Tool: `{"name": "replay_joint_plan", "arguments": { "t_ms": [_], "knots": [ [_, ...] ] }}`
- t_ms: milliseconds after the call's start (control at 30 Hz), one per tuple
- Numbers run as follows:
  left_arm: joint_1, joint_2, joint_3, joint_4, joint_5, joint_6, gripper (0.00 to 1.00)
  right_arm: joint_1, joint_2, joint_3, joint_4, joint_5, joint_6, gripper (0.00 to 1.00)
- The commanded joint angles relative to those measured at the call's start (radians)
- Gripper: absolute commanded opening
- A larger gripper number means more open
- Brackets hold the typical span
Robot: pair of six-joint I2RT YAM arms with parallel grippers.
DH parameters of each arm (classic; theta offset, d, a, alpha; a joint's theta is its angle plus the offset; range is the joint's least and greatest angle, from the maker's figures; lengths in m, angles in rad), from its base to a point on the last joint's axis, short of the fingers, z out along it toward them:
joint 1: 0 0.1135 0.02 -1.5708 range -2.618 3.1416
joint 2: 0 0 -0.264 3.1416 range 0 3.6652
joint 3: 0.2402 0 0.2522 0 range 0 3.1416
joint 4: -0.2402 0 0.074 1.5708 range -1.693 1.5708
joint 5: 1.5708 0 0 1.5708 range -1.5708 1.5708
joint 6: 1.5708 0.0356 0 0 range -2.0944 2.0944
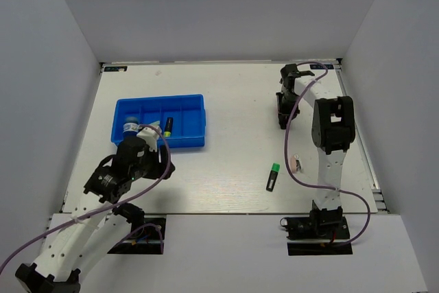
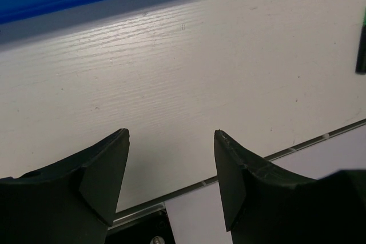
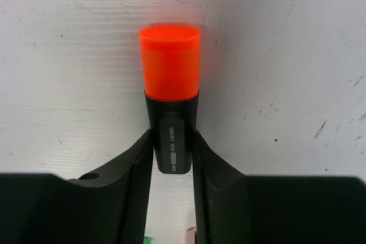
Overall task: Sort the stationery into containers
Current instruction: Pick up the pen from the center of the board, then place the pen in the storage box.
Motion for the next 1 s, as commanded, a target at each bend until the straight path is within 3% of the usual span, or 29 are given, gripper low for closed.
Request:
{"name": "replay_joint_plan", "arguments": {
  "t_ms": [0, 167, 333, 567, 733, 833, 967],
  "knots": [
    [0.005, -0.040, -0.016, -0.001, 0.018, -0.014, 0.71, 0.001, 0.045, -0.072, 0.012, -0.061, -0.014, 0.00],
    [0.002, -0.063, -0.009, -0.021, 0.022, -0.032, 0.71, 0.043, -0.085, -0.132, 0.082, -0.278, -0.125, 0.00],
    [0.003, -0.089, -0.016, -0.024, 0.024, -0.051, 0.70, 0.150, -0.214, -0.110, 0.098, -0.397, -0.240, 0.00],
    [0.003, -0.126, -0.010, -0.033, 0.022, -0.072, 0.70, 0.340, -0.176, 0.138, -0.008, -0.544, -0.241, 0.00],
    [0.003, -0.153, 0.042, -0.076, -0.008, -0.074, 0.70, 0.452, -0.058, 0.429, -0.049, -0.587, -0.129, 0.00],
    [0.005, -0.162, 0.053, -0.085, -0.019, -0.081, 0.70, 0.515, -0.016, 0.470, 0.030, -0.601, -0.026, 0.00],
    [0.005, -0.176, 0.063, -0.096, -0.031, -0.103, 0.70, 0.578, -0.025, 0.353, 0.354, -0.576, 0.111, 0.00]
  ]
}}
